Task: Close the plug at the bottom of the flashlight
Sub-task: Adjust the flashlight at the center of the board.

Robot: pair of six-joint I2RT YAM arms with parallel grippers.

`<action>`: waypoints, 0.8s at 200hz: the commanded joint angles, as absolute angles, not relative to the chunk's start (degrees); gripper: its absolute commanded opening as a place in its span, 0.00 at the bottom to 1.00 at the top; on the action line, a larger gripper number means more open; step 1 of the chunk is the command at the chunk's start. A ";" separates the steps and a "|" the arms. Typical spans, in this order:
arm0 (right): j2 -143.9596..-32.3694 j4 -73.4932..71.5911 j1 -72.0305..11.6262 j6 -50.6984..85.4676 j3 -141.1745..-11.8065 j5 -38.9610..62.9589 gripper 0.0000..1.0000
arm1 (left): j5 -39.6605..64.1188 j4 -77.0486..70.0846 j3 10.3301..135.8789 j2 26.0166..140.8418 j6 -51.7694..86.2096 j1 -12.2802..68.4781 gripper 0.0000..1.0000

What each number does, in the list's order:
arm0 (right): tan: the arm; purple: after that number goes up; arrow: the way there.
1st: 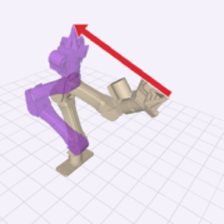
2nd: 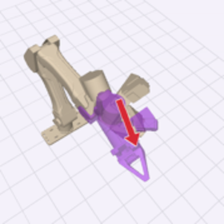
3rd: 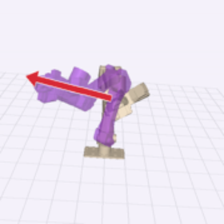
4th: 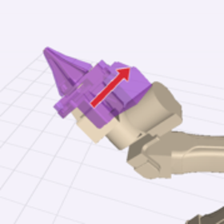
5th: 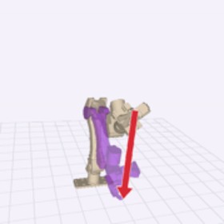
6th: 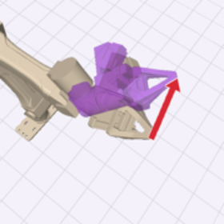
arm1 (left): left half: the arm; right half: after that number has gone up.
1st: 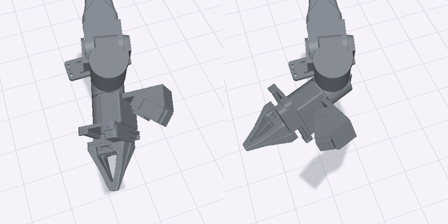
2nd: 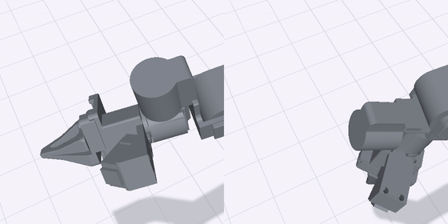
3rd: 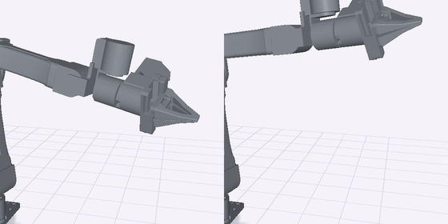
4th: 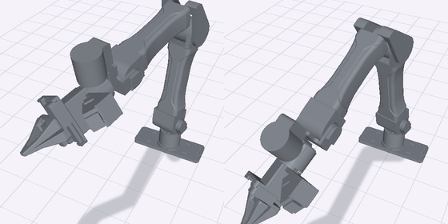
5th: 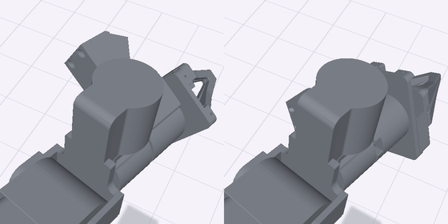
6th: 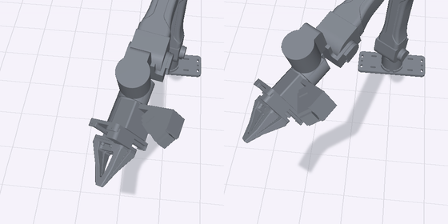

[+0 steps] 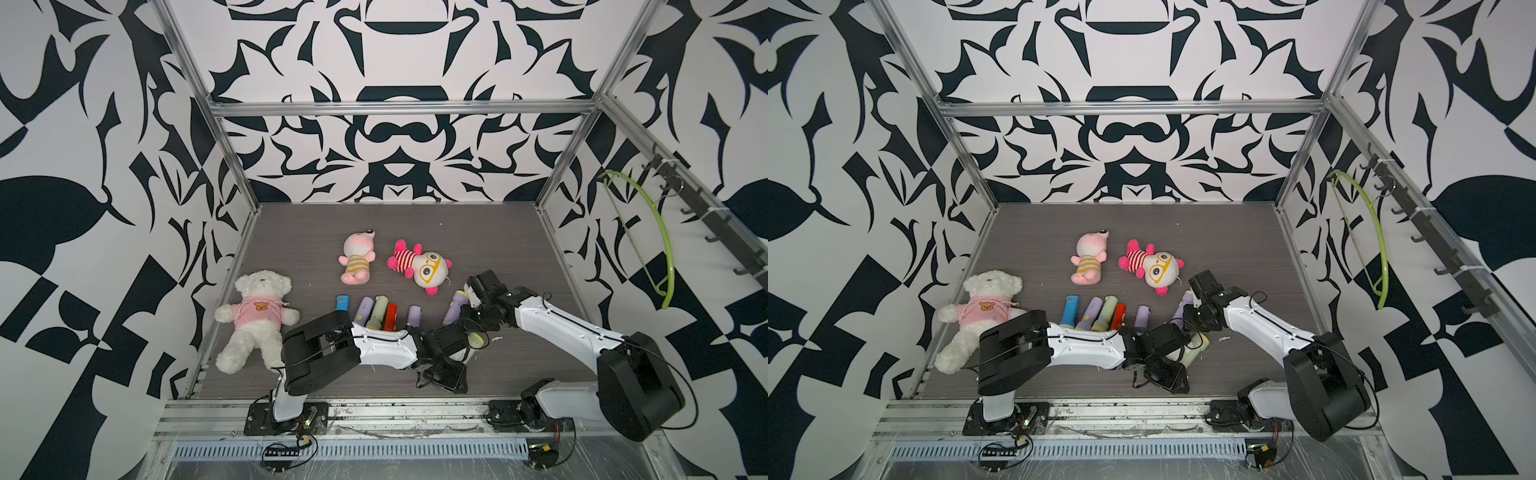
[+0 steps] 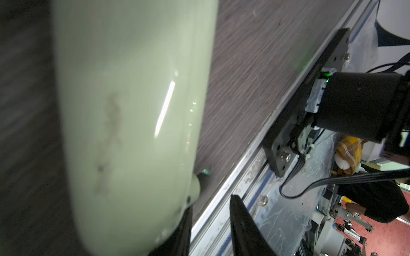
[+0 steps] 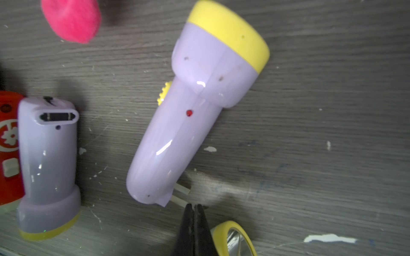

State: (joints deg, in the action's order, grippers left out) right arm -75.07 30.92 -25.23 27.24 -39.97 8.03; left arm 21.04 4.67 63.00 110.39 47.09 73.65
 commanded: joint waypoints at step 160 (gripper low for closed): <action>-65.30 36.34 -23.71 31.72 -34.11 6.83 0.00 | 23.65 7.07 81.25 121.50 37.98 58.95 0.35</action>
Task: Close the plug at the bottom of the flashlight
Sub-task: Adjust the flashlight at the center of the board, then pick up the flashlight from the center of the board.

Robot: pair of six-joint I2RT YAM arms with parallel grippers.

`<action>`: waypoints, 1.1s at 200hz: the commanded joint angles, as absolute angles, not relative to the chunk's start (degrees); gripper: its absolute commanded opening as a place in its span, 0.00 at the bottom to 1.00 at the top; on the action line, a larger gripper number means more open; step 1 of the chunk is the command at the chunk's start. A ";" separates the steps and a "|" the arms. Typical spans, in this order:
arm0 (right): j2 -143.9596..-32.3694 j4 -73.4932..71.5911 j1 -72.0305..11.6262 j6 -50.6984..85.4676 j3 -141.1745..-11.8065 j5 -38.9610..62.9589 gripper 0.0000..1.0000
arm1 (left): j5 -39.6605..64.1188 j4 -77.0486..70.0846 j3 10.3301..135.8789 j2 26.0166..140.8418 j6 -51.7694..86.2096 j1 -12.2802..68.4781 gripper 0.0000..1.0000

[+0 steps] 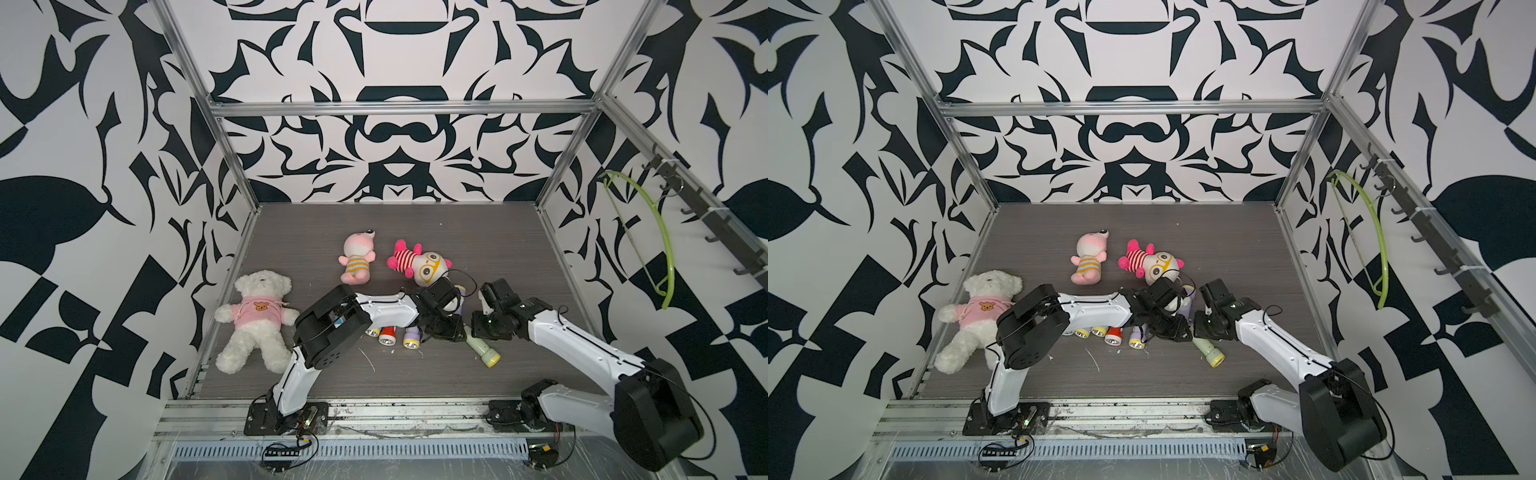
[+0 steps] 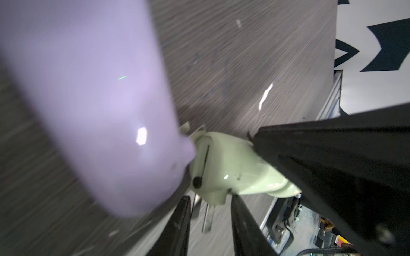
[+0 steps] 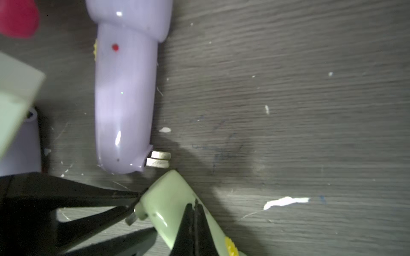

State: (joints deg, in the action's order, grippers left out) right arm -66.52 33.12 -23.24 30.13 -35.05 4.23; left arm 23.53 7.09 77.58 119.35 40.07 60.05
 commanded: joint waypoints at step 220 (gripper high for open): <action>-59.96 37.29 -15.03 34.81 -29.71 13.10 0.00 | 23.69 7.45 75.29 114.31 41.63 66.16 0.50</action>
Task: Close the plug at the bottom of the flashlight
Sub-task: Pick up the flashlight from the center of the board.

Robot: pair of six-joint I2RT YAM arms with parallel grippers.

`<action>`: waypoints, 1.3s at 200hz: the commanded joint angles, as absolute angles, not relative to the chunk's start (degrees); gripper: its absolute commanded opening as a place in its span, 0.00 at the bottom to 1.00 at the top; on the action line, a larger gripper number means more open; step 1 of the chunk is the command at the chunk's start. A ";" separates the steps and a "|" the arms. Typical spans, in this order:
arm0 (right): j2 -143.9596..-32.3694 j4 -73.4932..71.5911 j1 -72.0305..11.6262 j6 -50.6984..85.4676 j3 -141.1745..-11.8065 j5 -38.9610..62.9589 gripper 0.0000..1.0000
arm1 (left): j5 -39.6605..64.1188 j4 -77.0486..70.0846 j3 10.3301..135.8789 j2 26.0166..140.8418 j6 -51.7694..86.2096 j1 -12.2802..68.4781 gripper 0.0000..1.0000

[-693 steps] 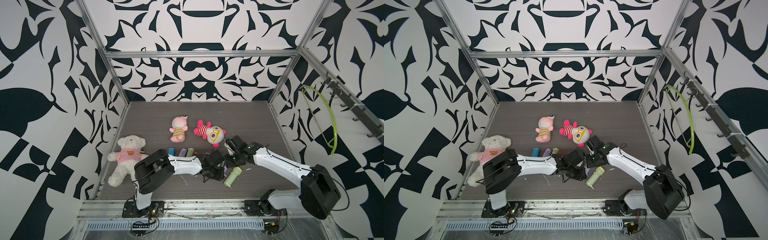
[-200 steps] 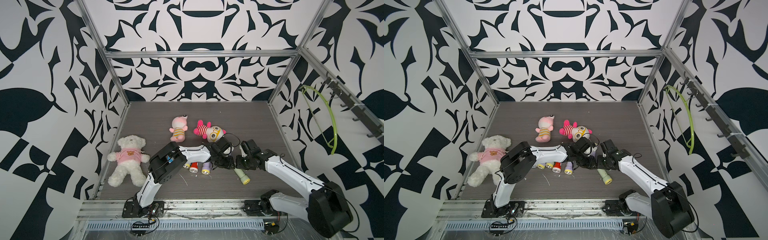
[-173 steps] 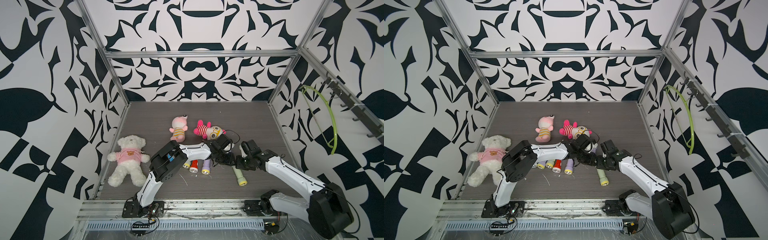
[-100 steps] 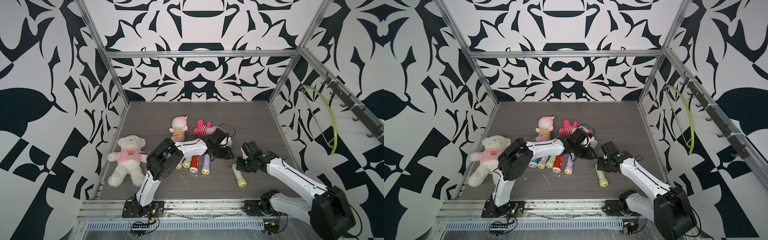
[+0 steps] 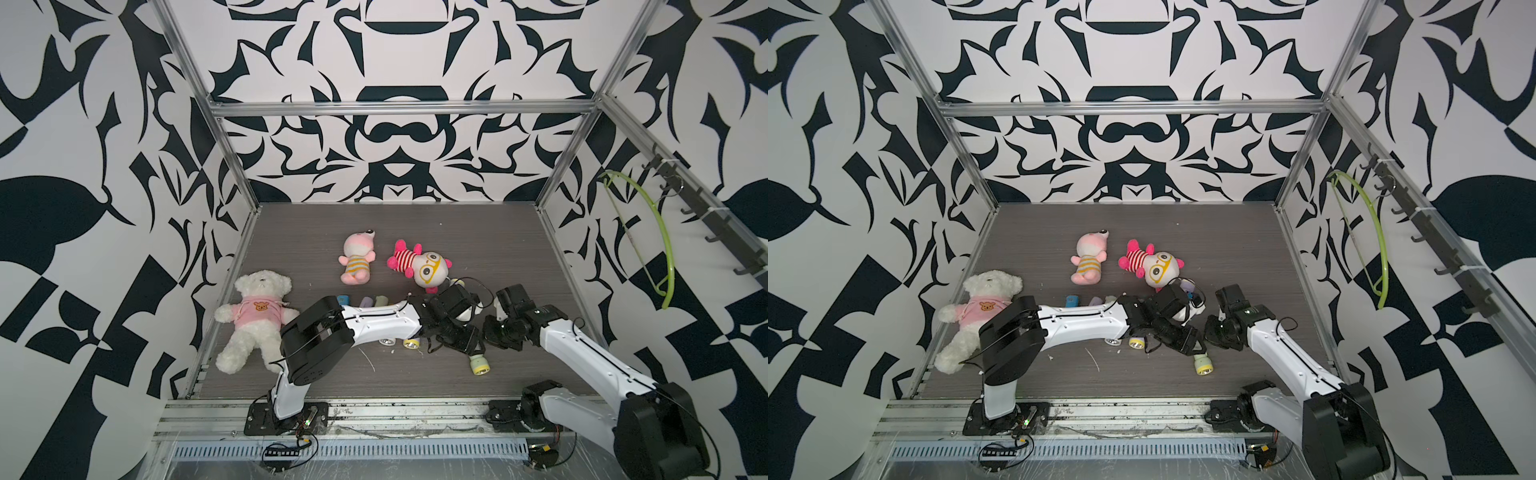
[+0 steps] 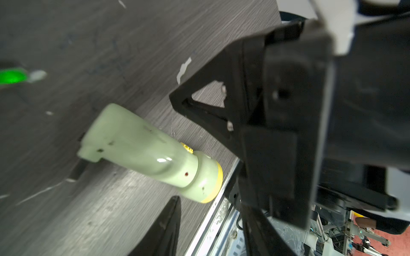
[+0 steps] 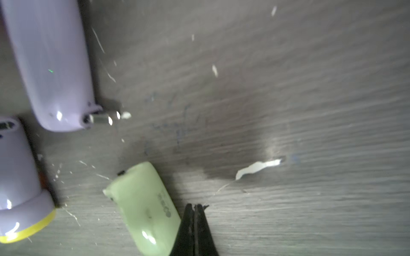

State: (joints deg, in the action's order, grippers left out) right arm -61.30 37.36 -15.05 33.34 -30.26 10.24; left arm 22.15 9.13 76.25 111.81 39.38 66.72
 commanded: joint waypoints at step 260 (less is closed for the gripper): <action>-43.94 43.55 -16.00 35.96 -33.29 6.10 0.00 | 19.49 16.60 87.57 127.01 36.66 62.84 0.42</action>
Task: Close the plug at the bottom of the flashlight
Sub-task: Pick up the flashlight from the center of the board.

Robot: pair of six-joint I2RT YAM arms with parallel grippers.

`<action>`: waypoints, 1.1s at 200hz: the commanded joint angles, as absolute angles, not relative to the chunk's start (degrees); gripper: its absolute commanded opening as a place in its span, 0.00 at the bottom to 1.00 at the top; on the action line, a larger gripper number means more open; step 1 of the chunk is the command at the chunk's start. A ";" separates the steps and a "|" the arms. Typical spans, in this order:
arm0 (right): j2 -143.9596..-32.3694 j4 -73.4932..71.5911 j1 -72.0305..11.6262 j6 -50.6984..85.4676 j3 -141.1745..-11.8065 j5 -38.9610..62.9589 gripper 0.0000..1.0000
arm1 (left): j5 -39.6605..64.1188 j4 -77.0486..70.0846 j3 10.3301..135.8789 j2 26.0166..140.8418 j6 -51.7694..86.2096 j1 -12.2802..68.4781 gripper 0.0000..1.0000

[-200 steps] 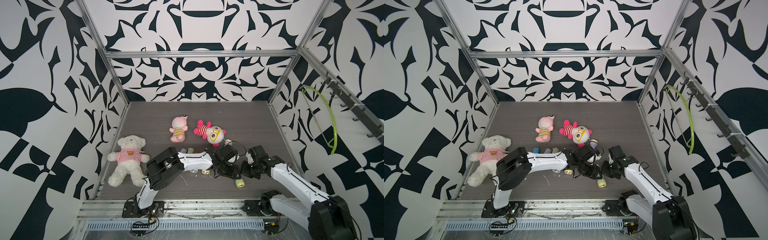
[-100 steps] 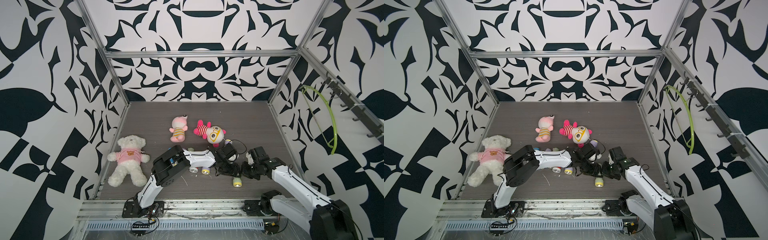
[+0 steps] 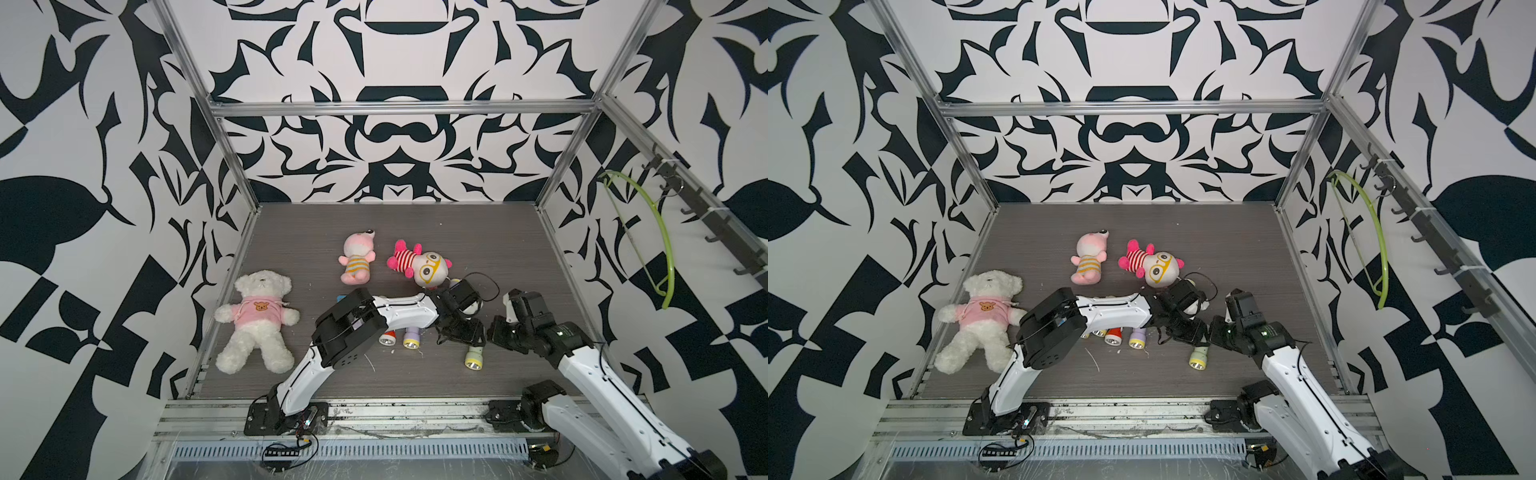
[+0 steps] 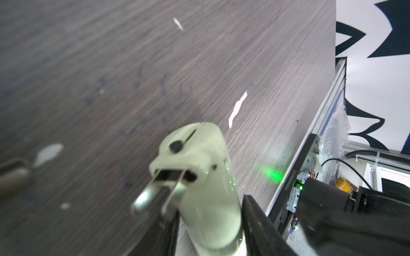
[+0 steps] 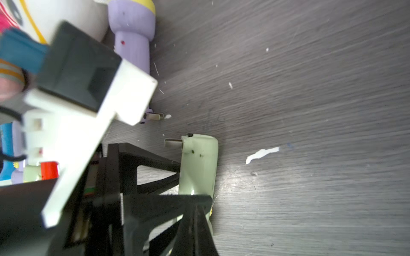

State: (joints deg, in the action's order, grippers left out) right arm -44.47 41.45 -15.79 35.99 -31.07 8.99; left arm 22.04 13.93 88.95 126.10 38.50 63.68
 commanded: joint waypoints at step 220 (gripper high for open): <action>-37.94 47.70 -15.91 38.57 -37.87 -1.05 0.00 | 3.91 32.84 96.93 130.09 30.40 66.43 0.59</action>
